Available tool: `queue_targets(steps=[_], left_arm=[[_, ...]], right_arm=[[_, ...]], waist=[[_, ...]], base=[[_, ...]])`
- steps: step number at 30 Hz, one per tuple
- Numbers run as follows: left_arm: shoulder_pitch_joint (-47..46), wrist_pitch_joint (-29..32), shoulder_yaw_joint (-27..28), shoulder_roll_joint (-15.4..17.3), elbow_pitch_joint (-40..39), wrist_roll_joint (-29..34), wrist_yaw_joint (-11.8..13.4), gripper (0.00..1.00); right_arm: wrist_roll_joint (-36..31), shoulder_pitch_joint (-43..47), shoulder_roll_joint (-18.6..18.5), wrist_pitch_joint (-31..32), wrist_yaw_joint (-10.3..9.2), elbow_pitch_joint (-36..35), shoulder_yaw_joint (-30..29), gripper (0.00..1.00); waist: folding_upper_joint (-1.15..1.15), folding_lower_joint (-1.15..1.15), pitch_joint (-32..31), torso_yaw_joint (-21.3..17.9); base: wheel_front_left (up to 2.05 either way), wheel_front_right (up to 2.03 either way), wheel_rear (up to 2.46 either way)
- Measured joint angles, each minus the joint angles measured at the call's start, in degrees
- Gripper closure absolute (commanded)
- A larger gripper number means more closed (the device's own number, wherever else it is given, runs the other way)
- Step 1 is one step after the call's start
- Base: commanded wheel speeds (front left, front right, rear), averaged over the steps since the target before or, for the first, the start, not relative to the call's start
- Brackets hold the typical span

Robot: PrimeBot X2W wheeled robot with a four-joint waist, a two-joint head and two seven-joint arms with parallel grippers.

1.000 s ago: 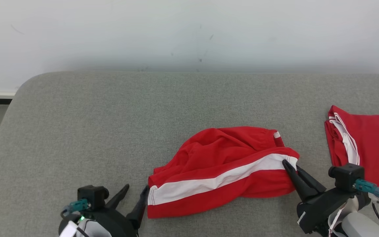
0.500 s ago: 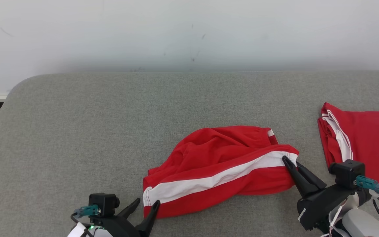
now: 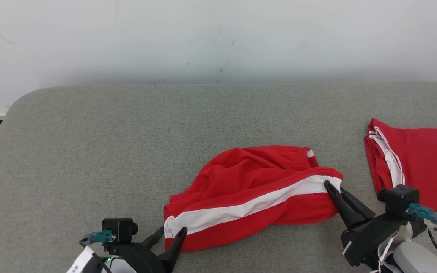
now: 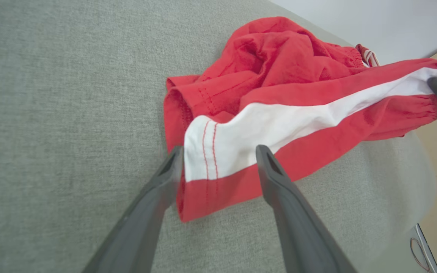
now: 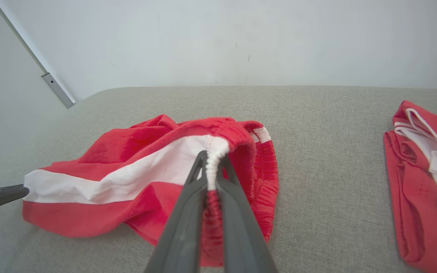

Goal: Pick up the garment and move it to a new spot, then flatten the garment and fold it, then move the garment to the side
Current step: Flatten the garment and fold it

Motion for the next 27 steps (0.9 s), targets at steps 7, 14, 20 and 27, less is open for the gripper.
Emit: queue_targets(steps=[7, 14, 20, 27], left_arm=[[-0.2, 0.5, 0.3, -0.3, 0.0, -0.5, -0.3, 1.00], [-1.0, 0.0, 1.6, 1.4, -0.3, -0.3, -0.1, 1.00], [-1.0, -0.2, 2.1, 2.3, -2.9, -0.5, -0.1, 1.00], [-3.1, 0.4, 4.6, 2.8, -4.8, -3.7, -2.5, 1.00]], right_arm=[[0.0, 0.0, 0.0, -0.2, 0.00, 0.1, 0.1, 1.00], [0.3, 0.0, -0.1, -0.2, 0.00, 0.1, 0.0, 1.00], [0.4, -1.0, 0.0, 0.0, -0.01, 0.1, 0.1, 1.00], [2.6, -6.3, 3.0, 5.0, -0.01, 2.9, 1.2, 1.00]], waist=[[0.00, 0.00, -0.1, -0.3], [0.00, 0.00, 0.0, -0.2], [0.01, 0.00, 0.5, -0.1], [0.01, 0.01, 2.6, -0.7]], base=[[0.00, 0.00, 0.00], [0.00, 0.00, 0.00], [0.00, 0.00, 0.00], [0.00, 0.00, 0.00]])
